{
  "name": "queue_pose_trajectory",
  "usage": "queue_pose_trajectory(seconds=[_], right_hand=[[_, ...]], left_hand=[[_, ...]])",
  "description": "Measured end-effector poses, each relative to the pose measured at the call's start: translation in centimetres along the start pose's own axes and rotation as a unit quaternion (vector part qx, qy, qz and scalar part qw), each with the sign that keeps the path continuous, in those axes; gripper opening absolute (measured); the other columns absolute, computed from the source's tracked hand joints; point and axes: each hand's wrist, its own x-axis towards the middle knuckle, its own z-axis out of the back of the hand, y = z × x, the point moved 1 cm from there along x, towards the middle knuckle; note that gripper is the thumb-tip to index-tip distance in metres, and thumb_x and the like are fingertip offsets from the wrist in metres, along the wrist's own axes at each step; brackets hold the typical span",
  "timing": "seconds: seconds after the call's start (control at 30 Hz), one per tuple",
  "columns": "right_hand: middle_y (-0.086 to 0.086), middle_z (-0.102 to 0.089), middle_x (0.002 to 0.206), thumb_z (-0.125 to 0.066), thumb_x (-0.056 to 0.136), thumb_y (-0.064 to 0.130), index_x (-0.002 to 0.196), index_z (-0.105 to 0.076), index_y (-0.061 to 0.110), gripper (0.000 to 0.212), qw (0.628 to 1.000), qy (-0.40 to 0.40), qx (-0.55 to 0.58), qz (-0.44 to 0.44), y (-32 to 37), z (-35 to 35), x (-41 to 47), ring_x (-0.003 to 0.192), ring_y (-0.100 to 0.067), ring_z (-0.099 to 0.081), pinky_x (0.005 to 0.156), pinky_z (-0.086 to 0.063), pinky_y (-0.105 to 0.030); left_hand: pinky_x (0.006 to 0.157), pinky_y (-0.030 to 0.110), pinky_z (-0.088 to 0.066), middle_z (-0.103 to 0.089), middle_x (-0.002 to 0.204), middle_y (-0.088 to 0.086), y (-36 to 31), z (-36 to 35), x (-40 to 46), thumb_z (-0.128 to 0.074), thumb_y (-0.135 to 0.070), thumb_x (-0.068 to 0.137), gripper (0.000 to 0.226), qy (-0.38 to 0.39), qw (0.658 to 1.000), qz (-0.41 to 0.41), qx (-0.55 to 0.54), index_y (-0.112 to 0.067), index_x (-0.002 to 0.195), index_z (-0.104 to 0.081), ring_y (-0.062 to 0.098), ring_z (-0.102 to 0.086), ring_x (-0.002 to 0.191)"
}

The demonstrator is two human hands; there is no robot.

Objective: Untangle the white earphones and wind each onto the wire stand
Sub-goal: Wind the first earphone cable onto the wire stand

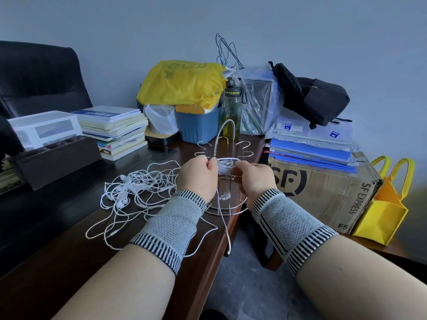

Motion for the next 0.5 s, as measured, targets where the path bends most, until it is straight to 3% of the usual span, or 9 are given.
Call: queue_pose_trajectory(seconds=[0.1, 0.17, 0.27, 0.33, 0.43, 0.5], right_hand=[[-0.007, -0.063, 0.064, -0.067, 0.083, 0.029, 0.060, -0.065, 0.011, 0.029, 1.000, -0.005, -0.021, 0.003, 0.0, 0.0, 0.2, 0.061, -0.022, -0.056, 0.065, -0.050, -0.038], [-0.008, -0.064, 0.064, -0.068, 0.082, 0.030, 0.063, -0.067, 0.008, 0.028, 0.999, -0.006, -0.034, 0.003, 0.1, 0.0, 0.3, 0.061, -0.022, -0.057, 0.067, -0.053, -0.039], [-0.006, -0.060, 0.060, -0.068, 0.082, 0.030, 0.061, -0.063, 0.010, 0.030, 0.999, -0.006, -0.050, 0.019, 0.1, 0.1, 0.4, 0.058, -0.020, -0.054, 0.060, -0.048, -0.034], [-0.005, -0.060, 0.059, -0.069, 0.082, 0.031, 0.058, -0.061, 0.011, 0.032, 0.998, -0.009, -0.054, 0.027, 0.1, 0.1, 0.3, 0.057, -0.019, -0.054, 0.058, -0.046, -0.031], [-0.005, -0.064, 0.062, -0.071, 0.080, 0.030, 0.055, -0.061, 0.015, 0.031, 0.999, -0.004, -0.020, 0.032, -0.4, 0.1, 0.2, 0.061, -0.020, -0.058, 0.062, -0.049, -0.034], [-0.005, -0.068, 0.067, -0.071, 0.080, 0.024, 0.061, -0.065, 0.016, 0.022, 0.999, 0.008, 0.012, 0.039, -0.8, 0.1, 0.0, 0.066, -0.019, -0.061, 0.065, -0.050, -0.033]], left_hand=[[0.050, 0.031, -0.031, -0.051, 0.059, 0.004, -0.6, 0.5, -0.5, -0.043, -0.028, 0.099, 0.046, -0.011, 0.998, -0.020, 0.065, -0.009, 0.058, -0.045, 0.018, -0.046, 0.057], [0.047, 0.031, -0.022, -0.036, 0.053, 0.003, -0.7, 0.7, -0.9, -0.046, -0.023, 0.096, 0.047, -0.012, 0.997, -0.018, 0.075, -0.011, 0.053, -0.035, 0.017, -0.035, 0.052], [0.048, 0.031, -0.026, -0.033, 0.049, 0.003, -0.2, 0.4, -0.9, -0.050, -0.018, 0.090, 0.045, -0.002, 0.999, -0.017, 0.045, -0.010, 0.049, -0.034, 0.021, -0.034, 0.051], [0.053, 0.032, -0.033, -0.041, 0.050, 0.004, 0.3, 0.3, -1.5, -0.053, -0.016, 0.087, 0.046, 0.006, 0.999, -0.033, 0.017, -0.013, 0.046, -0.034, 0.023, -0.040, 0.053], [0.058, 0.030, -0.037, -0.072, 0.089, 0.004, 0.7, 0.1, -2.3, -0.056, -0.013, 0.088, 0.053, 0.007, 0.998, -0.066, -0.002, -0.016, 0.040, -0.032, 0.023, -0.058, 0.066], [0.061, 0.024, -0.032, -0.072, 0.107, -0.002, 0.9, 0.1, -2.6, -0.057, -0.013, 0.089, 0.056, 0.007, 0.997, -0.072, -0.001, -0.019, 0.039, -0.031, 0.016, -0.057, 0.069]])
